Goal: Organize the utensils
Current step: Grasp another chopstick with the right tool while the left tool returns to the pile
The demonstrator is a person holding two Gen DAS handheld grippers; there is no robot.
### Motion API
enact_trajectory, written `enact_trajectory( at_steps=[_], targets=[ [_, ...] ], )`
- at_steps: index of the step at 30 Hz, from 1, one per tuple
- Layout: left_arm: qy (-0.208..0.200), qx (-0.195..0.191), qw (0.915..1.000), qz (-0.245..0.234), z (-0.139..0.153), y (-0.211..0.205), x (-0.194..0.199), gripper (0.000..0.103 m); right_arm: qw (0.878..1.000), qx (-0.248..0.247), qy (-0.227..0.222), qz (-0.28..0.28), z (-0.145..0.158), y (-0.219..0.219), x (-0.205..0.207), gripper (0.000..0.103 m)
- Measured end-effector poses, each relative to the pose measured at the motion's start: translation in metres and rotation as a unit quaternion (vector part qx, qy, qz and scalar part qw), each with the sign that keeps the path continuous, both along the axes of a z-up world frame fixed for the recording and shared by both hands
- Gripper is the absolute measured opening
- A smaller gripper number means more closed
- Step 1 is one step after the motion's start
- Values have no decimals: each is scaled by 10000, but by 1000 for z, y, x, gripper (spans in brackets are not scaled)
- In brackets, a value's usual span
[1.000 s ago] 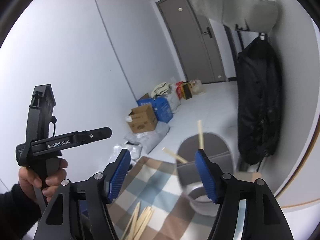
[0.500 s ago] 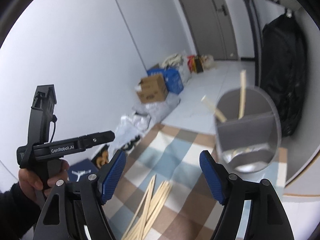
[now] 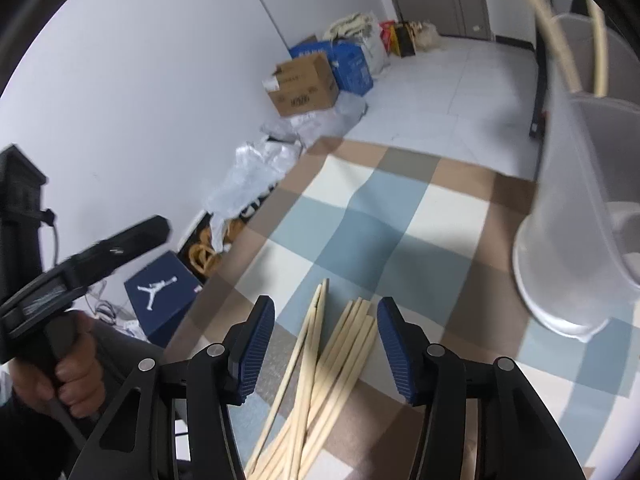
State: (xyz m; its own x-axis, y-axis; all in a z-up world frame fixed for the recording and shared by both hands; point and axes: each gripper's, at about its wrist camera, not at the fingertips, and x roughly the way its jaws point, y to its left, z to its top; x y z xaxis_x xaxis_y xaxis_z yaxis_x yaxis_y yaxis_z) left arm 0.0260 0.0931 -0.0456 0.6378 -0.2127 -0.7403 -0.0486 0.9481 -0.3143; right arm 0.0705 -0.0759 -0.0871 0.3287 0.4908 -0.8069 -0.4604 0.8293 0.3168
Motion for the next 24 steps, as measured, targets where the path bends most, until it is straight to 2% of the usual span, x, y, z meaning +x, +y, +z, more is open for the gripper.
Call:
enact_trajectory(
  at_steps=[8, 16, 22, 24],
  targets=[
    [-32, 51, 10000, -54, -3, 5, 0, 72, 9979, -531, 346, 145, -27, 29, 19, 33],
    [-8, -57, 10000, 50, -4, 13, 1, 72, 9952, -871, 426, 107, -40, 41, 28, 29],
    [47, -194, 9996, 182, -4, 19, 3, 72, 9942, -1024, 317, 14, -40, 41, 27, 15],
    [58, -247, 9995, 199, -5, 21, 3, 72, 9952, -883, 422, -94, -42, 37, 31, 5]
  ],
)
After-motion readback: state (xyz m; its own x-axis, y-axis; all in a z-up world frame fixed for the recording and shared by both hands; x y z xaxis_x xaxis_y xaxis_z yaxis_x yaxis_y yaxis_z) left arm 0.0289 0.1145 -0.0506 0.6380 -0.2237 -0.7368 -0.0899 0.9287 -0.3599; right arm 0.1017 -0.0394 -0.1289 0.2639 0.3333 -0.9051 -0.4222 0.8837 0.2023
